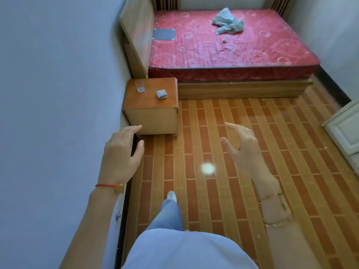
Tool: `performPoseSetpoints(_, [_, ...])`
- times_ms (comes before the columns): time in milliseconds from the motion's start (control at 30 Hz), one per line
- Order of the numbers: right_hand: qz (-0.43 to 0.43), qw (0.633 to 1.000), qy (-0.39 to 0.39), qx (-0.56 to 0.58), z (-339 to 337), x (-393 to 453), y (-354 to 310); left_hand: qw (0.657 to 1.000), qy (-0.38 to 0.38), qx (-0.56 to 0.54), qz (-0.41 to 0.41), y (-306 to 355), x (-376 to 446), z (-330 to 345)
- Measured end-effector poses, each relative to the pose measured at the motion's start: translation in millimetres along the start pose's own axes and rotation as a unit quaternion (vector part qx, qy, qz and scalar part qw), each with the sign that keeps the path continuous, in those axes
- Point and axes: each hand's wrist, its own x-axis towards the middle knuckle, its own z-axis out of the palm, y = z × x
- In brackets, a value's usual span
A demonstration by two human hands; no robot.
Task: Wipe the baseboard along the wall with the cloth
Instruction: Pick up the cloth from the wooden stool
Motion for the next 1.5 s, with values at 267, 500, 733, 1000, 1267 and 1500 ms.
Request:
performPoseSetpoints(267, [0.014,1.000,-0.012,-0.004,35.1,110.2,7.1,1.000,0.015,-0.019,-0.019,-42.0,102.8,32.2])
performPoseSetpoints(500, [0.000,1.000,0.005,0.007,74.8,236.0,3.8,0.999,0.026,-0.020,-0.002,-88.8,220.6,47.7])
performPoseSetpoints(733, [0.012,1.000,-0.013,0.007,113.9,325.7,14.1,1.000,0.016,-0.022,-0.010,-125.5,304.6,74.8])
performPoseSetpoints(1000, [0.021,0.997,-0.076,0.006,168.9,419.0,43.1,0.997,-0.006,-0.024,-0.072,-165.1,375.9,123.3])
performPoseSetpoints(1267, [0.033,0.987,-0.156,0.011,225.7,540.5,81.8,0.991,0.000,-0.010,-0.136,-189.6,461.6,180.1])
performPoseSetpoints(1500, [0.010,0.972,-0.233,0.008,296.5,663.5,108.9,0.982,-0.011,0.012,-0.190,-224.8,531.8,231.8])
